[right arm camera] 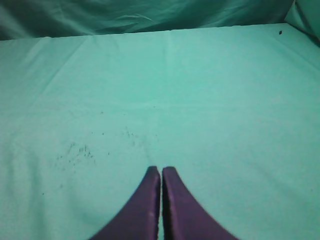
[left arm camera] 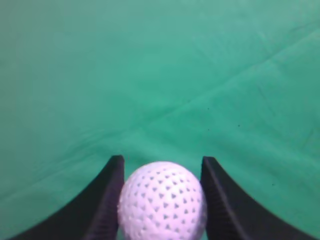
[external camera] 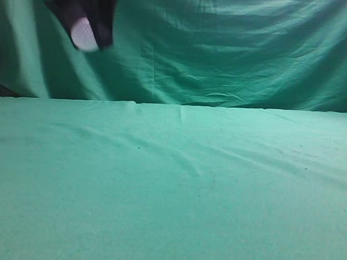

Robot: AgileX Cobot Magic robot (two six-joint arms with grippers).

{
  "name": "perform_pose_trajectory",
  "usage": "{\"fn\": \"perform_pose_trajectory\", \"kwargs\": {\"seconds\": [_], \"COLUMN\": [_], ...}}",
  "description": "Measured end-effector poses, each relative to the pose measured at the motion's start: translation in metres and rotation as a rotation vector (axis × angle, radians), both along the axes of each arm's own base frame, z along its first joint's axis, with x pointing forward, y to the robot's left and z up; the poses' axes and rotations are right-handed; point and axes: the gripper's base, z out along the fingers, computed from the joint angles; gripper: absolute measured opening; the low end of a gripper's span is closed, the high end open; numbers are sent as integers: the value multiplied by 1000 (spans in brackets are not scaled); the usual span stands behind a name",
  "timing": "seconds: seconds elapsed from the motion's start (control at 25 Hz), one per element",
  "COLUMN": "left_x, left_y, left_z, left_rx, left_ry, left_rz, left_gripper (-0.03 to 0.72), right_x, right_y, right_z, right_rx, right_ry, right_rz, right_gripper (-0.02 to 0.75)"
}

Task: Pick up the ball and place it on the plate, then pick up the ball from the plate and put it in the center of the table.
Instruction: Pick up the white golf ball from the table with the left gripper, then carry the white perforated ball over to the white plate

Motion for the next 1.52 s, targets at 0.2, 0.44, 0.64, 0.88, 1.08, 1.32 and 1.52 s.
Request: {"fn": "perform_pose_trajectory", "kwargs": {"seconds": [0.2,0.44,0.64,0.88,1.08,1.32,1.52], "left_x": [-28,-51,-57,-51,-34,-20,-11], "left_y": [53,132,181,212,215,219,220], "left_z": [41,36,22,-7,-46,-75,-79], "left_rx": [-45,-22,-7,48,61,91,84], "left_ry": [-83,-50,-13,28,106,115,44], "left_rz": [125,340,498,569,571,557,553], "left_gripper": [305,305,305,305,305,305,305], "right_x": [0,0,0,0,0,0,0], "right_y": [0,0,0,0,0,0,0], "right_z": [0,0,0,0,0,0,0], "right_rx": [0,0,0,0,0,0,0], "right_ry": [0,0,0,0,0,0,0], "right_rz": [0,0,0,0,0,0,0], "right_gripper": [0,0,0,0,0,0,0]}}
